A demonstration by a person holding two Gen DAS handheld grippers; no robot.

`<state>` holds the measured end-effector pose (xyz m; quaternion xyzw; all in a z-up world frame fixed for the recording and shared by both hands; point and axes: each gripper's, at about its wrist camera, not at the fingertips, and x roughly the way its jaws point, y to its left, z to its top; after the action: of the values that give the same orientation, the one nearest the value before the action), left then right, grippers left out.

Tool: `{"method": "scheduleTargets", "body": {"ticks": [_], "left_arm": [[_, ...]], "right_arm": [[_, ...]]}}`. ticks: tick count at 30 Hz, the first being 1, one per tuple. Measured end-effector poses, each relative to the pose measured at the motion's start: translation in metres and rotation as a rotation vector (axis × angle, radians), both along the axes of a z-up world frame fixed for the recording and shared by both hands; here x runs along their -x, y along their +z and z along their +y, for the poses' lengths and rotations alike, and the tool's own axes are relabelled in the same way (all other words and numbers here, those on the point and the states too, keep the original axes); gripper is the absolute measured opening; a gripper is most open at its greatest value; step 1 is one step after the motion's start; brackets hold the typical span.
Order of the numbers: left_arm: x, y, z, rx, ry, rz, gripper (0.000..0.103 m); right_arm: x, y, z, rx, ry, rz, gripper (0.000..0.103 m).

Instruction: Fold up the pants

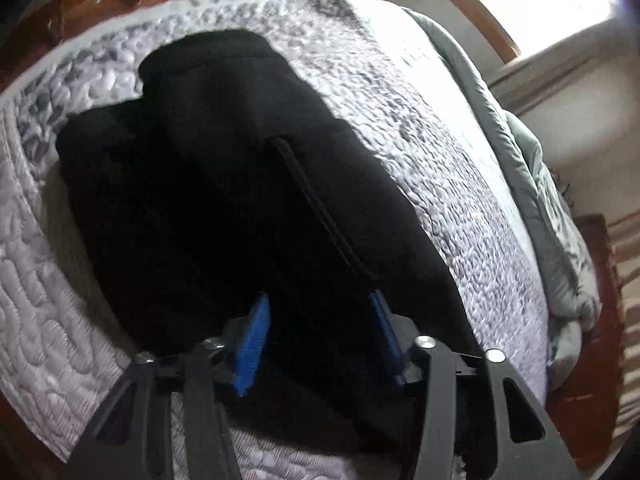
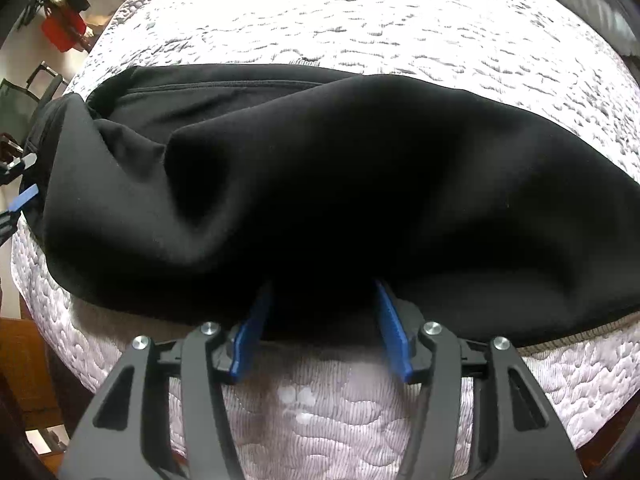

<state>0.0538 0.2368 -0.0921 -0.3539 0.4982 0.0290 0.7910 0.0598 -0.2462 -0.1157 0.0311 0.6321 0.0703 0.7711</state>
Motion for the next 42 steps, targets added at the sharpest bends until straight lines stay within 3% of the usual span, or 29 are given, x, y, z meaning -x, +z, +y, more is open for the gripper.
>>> {"method": "scheduleTargets", "body": {"ticks": [1, 2, 3, 10, 14, 16, 17, 18, 19, 23, 26, 29, 31, 32, 33, 34, 36, 39, 42], "left_arm": [[0.0, -0.001, 0.003, 0.015, 0.015, -0.005, 0.029], [-0.002, -0.002, 0.004, 0.022, 0.014, -0.005, 0.011], [-0.002, -0.002, 0.005, 0.019, 0.008, -0.006, 0.0], [0.025, 0.038, 0.003, -0.096, 0.061, -0.181, 0.0], [0.02, 0.037, 0.004, -0.092, -0.012, -0.149, 0.0], [0.012, 0.021, 0.0, -0.072, -0.038, -0.07, 0.012], [0.008, 0.013, -0.001, -0.046, -0.047, -0.033, 0.033], [0.004, 0.004, -0.003, -0.031, -0.041, 0.007, 0.061], [0.002, -0.003, -0.004, -0.028, -0.033, 0.035, 0.071], [-0.004, -0.013, -0.003, 0.023, -0.011, 0.039, 0.084], [-0.006, -0.016, -0.002, 0.167, 0.008, 0.005, 0.083], [-0.016, -0.019, -0.006, 0.23, -0.013, 0.0, 0.083], [-0.019, -0.026, -0.002, 0.28, -0.01, 0.001, 0.079], [-0.021, -0.029, 0.0, 0.292, 0.008, 0.007, 0.067], [-0.021, -0.033, 0.005, 0.3, 0.036, 0.02, 0.048], [-0.021, -0.035, 0.009, 0.311, 0.051, 0.02, 0.043], [-0.022, -0.035, 0.011, 0.297, 0.043, 0.007, 0.016], [-0.018, -0.025, 0.009, 0.248, 0.041, -0.024, 0.013], [0.002, -0.001, 0.002, 0.171, 0.066, -0.11, 0.012]], "right_arm": [[0.0, 0.0, 0.001, 0.002, 0.001, -0.001, 0.054], [0.0, 0.0, 0.002, 0.004, 0.002, -0.002, 0.054], [0.0, 0.0, 0.002, 0.005, 0.003, -0.003, 0.054], [-0.001, -0.003, 0.007, 0.01, 0.005, -0.005, 0.056], [-0.003, -0.006, 0.012, 0.016, 0.006, -0.005, 0.058], [-0.004, -0.007, 0.015, 0.02, 0.004, -0.006, 0.058], [-0.004, -0.007, 0.017, 0.021, 0.004, -0.007, 0.058], [-0.004, -0.007, 0.018, 0.021, 0.004, -0.009, 0.058], [-0.003, -0.008, 0.019, 0.019, 0.004, -0.011, 0.058], [-0.003, -0.009, 0.018, 0.017, 0.004, -0.011, 0.058], [-0.004, -0.011, 0.017, 0.018, 0.007, -0.011, 0.059], [-0.003, -0.012, 0.015, 0.014, 0.003, -0.014, 0.06], [-0.003, -0.011, 0.015, 0.014, 0.005, -0.017, 0.061], [-0.003, -0.011, 0.014, 0.014, 0.006, -0.018, 0.061], [-0.003, -0.011, 0.014, 0.013, 0.008, -0.019, 0.061], [-0.002, -0.012, 0.014, 0.011, 0.01, -0.019, 0.061], [-0.003, -0.013, 0.013, 0.009, 0.013, -0.019, 0.062], [-0.004, -0.014, 0.012, 0.01, 0.014, -0.018, 0.063], [-0.005, -0.015, 0.013, 0.011, 0.017, -0.02, 0.064]]}}
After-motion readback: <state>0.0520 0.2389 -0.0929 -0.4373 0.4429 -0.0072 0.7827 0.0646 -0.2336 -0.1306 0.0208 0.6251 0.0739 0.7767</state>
